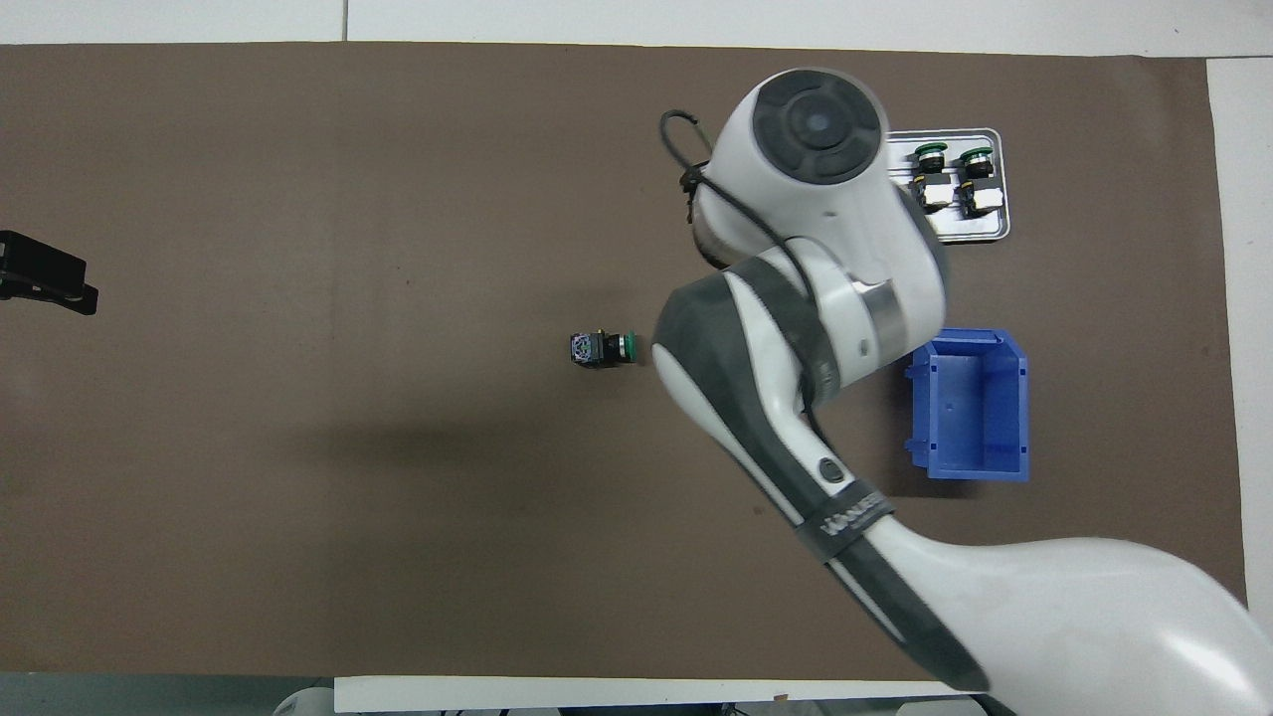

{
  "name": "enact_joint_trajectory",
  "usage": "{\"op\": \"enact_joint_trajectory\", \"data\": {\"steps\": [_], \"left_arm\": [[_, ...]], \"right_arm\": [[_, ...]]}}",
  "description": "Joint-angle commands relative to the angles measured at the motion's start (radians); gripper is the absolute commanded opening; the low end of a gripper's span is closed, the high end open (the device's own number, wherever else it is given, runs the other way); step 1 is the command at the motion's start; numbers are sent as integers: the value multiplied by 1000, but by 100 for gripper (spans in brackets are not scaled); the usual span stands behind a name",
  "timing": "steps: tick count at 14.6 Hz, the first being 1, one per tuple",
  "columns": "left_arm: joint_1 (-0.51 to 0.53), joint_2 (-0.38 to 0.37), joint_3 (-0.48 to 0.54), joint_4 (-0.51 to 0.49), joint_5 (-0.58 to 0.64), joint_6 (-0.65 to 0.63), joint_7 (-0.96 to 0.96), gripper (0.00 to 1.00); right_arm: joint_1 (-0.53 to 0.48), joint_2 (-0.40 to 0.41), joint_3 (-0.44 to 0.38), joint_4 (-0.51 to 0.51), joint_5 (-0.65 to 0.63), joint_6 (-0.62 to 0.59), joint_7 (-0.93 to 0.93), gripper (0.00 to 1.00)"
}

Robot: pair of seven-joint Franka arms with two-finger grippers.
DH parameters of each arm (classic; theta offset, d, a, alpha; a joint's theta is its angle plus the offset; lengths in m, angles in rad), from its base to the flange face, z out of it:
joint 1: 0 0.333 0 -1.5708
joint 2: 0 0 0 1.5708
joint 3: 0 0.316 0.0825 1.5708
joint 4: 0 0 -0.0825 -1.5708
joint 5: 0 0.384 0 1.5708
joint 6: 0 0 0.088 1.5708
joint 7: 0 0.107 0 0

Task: Place and press button with both arms

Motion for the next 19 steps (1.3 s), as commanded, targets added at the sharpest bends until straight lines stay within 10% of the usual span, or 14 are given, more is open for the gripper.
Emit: {"op": "enact_joint_trajectory", "data": {"steps": [1, 12, 19], "left_arm": [[-3, -17, -11, -28, 9, 17, -25, 100], [-170, -63, -12, -152, -20, 139, -568, 100], [-310, 29, -11, -149, -58, 191, -1083, 100]], "right_arm": [[-108, -75, 10, -30, 2, -68, -297, 99], [-498, -290, -54, -27, -14, -412, -1573, 99], [-524, -324, -54, -55, -59, -464, -1624, 99]]}}
